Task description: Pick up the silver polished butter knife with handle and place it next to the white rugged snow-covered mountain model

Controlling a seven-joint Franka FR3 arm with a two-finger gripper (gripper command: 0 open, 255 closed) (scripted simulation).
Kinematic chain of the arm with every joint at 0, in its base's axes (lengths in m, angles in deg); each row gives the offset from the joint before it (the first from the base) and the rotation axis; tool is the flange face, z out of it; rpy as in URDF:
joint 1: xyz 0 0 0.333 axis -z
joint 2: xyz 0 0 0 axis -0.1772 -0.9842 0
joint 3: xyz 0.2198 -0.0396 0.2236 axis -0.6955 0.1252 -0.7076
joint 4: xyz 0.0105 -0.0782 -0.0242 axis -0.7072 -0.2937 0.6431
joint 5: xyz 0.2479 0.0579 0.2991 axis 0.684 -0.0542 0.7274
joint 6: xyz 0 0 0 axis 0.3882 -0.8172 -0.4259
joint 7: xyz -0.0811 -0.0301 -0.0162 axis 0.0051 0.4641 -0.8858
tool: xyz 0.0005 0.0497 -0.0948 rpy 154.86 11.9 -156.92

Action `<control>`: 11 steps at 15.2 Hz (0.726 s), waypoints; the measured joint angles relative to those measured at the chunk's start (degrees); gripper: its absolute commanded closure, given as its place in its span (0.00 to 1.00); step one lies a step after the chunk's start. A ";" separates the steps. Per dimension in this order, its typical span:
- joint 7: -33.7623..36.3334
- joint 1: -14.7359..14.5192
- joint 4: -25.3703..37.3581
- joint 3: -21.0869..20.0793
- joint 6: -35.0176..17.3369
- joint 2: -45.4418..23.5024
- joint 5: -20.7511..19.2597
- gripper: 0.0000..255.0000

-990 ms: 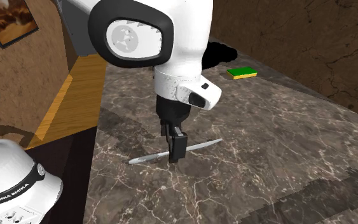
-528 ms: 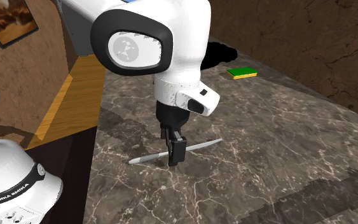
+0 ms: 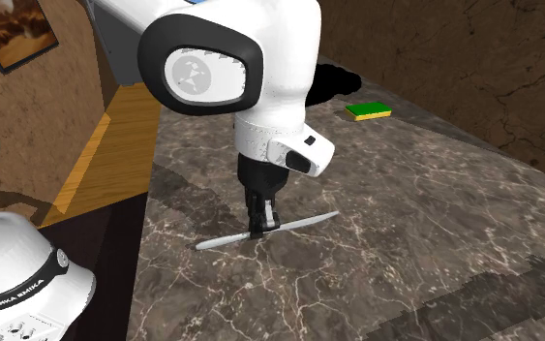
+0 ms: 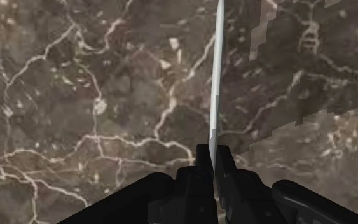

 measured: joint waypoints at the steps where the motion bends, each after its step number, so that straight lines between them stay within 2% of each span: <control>1: 0.00 0.00 0.00 0.00 0.00 0.00 0.00 1.00; 5: 0.04 0.00 0.14 -0.04 0.47 0.33 -0.05 1.00; 11: 0.17 0.00 2.23 -0.32 4.97 2.79 -0.30 1.00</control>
